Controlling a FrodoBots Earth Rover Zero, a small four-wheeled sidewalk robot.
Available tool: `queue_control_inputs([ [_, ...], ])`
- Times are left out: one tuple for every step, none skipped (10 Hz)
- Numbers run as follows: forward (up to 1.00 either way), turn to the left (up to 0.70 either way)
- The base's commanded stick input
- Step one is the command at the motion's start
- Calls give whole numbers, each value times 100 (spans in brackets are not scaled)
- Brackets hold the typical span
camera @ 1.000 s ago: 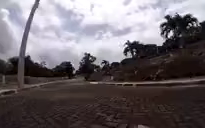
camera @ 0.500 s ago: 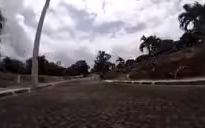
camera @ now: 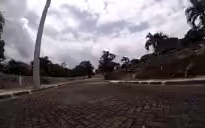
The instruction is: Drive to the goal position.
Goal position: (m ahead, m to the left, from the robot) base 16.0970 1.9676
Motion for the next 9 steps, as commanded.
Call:
queue_control_inputs([
  [85, 0],
  [85, 0],
  [85, 0],
  [85, 0],
  [85, 0],
  [85, 0],
  [85, 0],
  [85, 0],
  [85, 0],
])
